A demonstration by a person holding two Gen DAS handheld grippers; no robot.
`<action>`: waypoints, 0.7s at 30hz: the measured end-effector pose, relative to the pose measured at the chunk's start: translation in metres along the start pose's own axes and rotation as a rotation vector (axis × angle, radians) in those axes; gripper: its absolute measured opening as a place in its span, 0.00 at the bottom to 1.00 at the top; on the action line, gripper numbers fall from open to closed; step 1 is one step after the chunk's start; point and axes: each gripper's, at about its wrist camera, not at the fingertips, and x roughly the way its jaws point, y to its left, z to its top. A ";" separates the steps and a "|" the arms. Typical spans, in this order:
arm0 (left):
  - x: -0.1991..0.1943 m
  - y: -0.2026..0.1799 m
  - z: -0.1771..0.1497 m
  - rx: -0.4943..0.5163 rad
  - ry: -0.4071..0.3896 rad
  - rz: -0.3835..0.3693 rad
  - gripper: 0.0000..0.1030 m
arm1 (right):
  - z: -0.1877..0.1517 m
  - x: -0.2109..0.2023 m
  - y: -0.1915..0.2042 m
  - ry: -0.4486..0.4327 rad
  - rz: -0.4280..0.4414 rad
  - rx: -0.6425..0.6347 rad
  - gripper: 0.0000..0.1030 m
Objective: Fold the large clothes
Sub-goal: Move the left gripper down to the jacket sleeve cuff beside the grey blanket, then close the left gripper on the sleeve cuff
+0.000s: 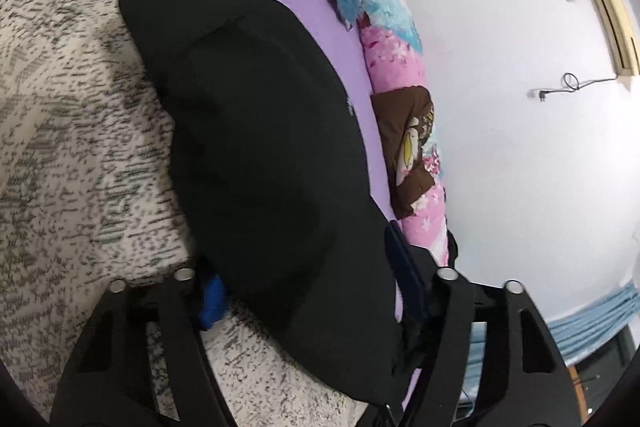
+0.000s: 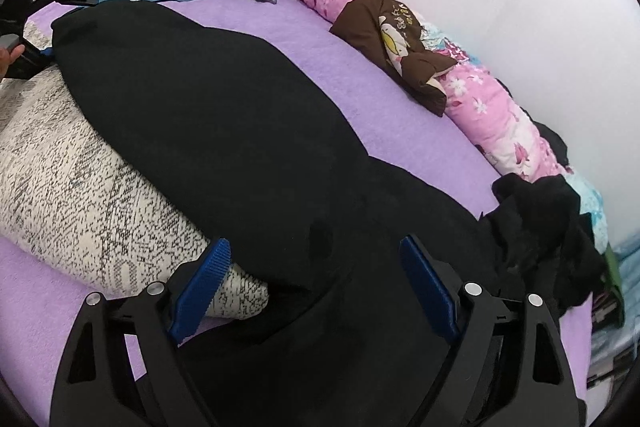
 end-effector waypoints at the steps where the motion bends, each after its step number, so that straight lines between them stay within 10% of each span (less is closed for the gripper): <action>1: 0.000 0.001 0.000 0.001 -0.001 0.010 0.51 | -0.001 0.000 0.000 -0.002 0.002 0.003 0.82; 5: -0.010 0.007 -0.002 -0.007 -0.020 0.025 0.16 | -0.001 0.000 -0.002 -0.012 0.016 0.011 0.83; 21: -0.038 -0.106 -0.008 0.234 -0.072 -0.072 0.03 | -0.004 0.019 0.003 0.000 0.086 0.011 0.72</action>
